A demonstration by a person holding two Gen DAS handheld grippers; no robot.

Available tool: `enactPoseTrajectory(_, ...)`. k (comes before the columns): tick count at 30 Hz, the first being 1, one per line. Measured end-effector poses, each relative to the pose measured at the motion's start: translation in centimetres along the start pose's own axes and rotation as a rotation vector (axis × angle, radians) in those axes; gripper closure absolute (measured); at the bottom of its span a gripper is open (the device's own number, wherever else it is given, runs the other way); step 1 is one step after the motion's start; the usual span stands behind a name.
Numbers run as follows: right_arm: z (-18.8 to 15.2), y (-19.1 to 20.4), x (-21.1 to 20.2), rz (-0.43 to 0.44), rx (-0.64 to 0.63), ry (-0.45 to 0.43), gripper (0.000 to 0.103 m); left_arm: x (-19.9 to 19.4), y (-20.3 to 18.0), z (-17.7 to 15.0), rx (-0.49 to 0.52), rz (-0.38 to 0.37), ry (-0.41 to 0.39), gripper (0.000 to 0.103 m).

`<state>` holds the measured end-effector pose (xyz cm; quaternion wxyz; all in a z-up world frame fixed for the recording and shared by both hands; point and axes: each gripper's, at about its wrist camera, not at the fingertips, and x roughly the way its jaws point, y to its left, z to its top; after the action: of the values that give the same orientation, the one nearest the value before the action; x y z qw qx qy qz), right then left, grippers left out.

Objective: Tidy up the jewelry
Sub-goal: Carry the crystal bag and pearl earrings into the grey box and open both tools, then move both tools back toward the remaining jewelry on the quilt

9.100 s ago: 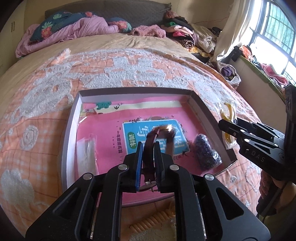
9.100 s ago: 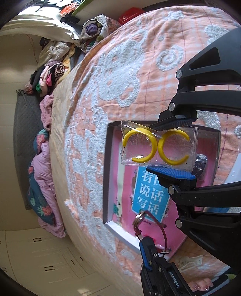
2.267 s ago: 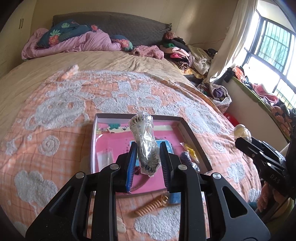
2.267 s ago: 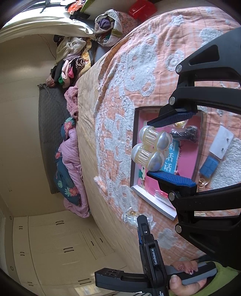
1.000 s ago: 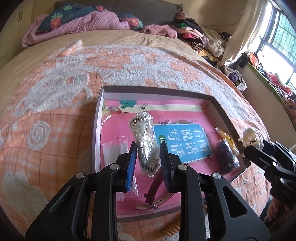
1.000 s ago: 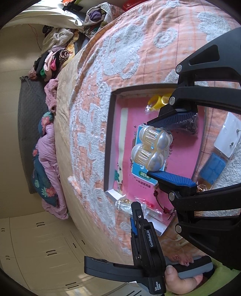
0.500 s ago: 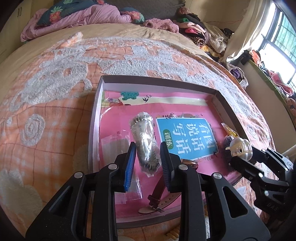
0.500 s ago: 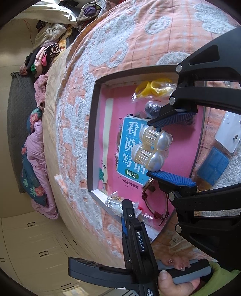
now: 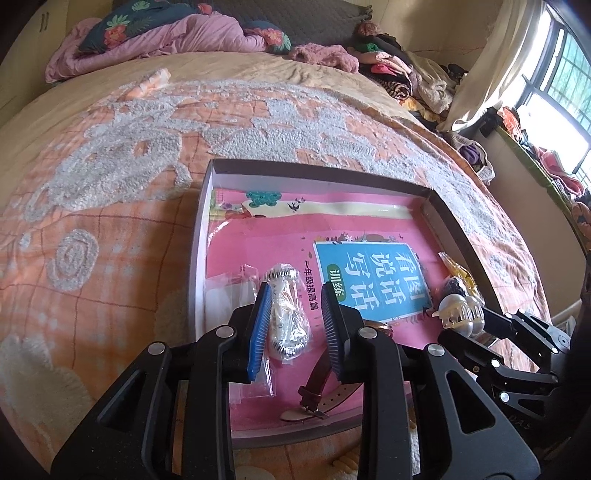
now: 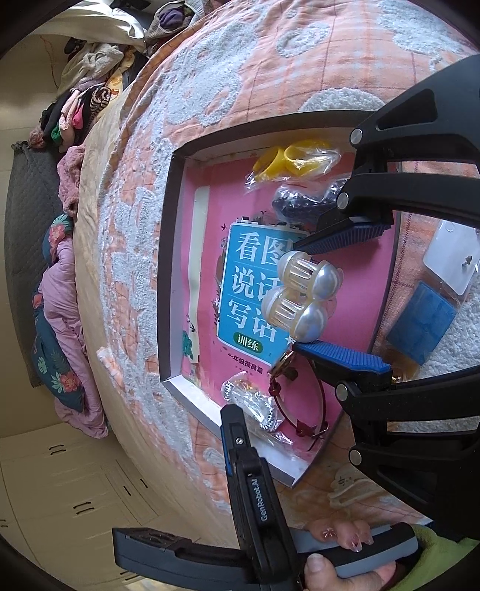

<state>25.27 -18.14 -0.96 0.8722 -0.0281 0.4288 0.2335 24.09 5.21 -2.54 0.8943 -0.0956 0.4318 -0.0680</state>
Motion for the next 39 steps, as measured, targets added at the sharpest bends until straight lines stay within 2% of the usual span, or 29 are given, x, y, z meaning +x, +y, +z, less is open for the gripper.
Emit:
enactPoseTrajectory(9, -0.1, -0.1, -0.2, -0.004, 0.005, 0.003, 0.056, -1.3, 0.0, 0.2, 0.003, 0.009, -0.035, 0.079)
enactPoseTrajectory(11, -0.2, -0.1, -0.4, -0.006, 0.006, 0.0, 0.051, -1.6, 0.0, 0.2, 0.007, 0.01, -0.045, 0.079)
enactPoseTrajectory(16, -0.2, 0.0, -0.9, -0.004, 0.009, -0.011, 0.047, -2.4, -0.2, 0.1, 0.014, 0.016, -0.062, 0.076)
enactPoseTrajectory(17, -0.2, -0.1, -1.1, -0.005, 0.013, -0.016, 0.043, -2.5, -0.2, 0.1, 0.015, 0.016, -0.063, 0.075)
enactPoseTrajectory(23, 0.1, -0.1, -3.3, -0.007, 0.032, -0.067, 0.025, -3.5, -0.2, 0.0, 0.009, 0.025, -0.077, 0.058)
enactPoseTrajectory(24, 0.1, -0.1, -3.8, -0.009, 0.033, -0.077, 0.024, -3.9, -0.2, 0.0, 0.005, 0.028, -0.08, 0.051)
enactPoseTrajectory(26, 0.2, -0.1, -5.0, -0.007, 0.033, -0.104, 0.02, -4.9, -0.2, 0.0, -0.001, 0.026, -0.096, 0.044)
enactPoseTrajectory(28, 0.3, -0.1, -6.1, -0.006, 0.03, -0.125, 0.018, -5.8, -0.3, 0.0, -0.003, 0.031, -0.112, 0.03)
enactPoseTrajectory(30, 0.3, -0.1, -7.0, -0.008, 0.027, -0.144, 0.017, -6.5, -0.3, 0.1, -0.007, 0.039, -0.124, 0.022)
enactPoseTrajectory(34, 0.3, 0.0, -9.3, -0.001, 0.025, -0.182, 0.017, -8.5, -0.5, 0.0, -0.008, 0.054, -0.165, 0.014)
enactPoseTrajectory(39, 0.1, 0.3, -11.6, 0.005, 0.019, -0.223, 0.017, -10.6, -0.9, -0.7, -0.006, 0.063, -0.195, 0.013)
